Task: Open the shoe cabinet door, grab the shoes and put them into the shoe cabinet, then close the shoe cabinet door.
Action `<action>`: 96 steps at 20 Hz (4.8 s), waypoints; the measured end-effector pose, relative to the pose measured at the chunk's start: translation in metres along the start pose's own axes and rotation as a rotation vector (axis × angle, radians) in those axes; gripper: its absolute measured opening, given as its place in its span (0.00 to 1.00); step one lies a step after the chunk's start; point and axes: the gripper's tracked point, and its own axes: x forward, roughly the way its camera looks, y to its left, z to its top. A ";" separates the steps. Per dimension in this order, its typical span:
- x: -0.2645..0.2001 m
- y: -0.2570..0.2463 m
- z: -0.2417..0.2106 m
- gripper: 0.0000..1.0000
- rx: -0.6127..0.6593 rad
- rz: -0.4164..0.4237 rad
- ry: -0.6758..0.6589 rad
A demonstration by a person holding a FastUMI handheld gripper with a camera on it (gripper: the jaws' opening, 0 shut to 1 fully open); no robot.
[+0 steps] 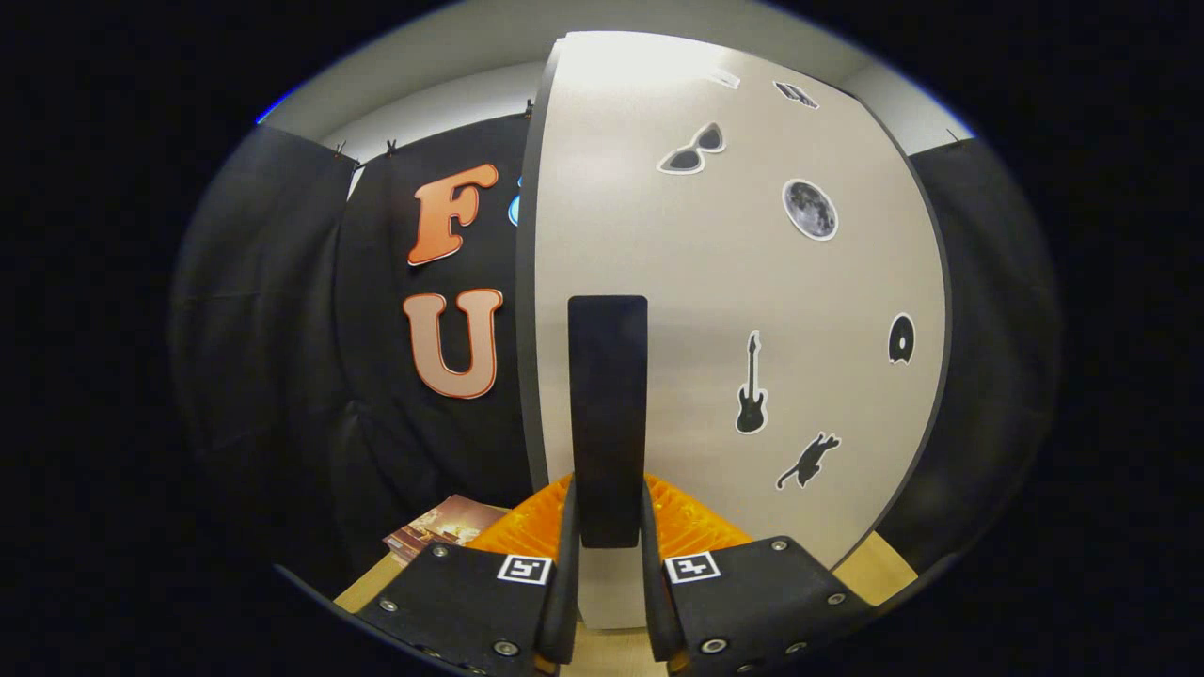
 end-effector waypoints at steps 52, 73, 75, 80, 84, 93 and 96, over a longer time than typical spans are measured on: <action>-0.232 -0.181 -0.232 0.35 -0.091 -0.274 0.200; -0.124 -0.166 -0.469 0.50 -0.105 -0.190 0.735; -0.119 -0.174 -0.470 0.34 -0.095 -0.202 0.726; -0.114 -0.159 -0.453 0.00 0.003 -0.174 0.731; -0.114 -0.150 -0.405 0.00 0.029 -0.135 0.694; -0.123 -0.142 -0.249 0.00 -0.025 -0.114 0.552; -0.117 -0.136 -0.204 0.00 -0.064 -0.117 0.513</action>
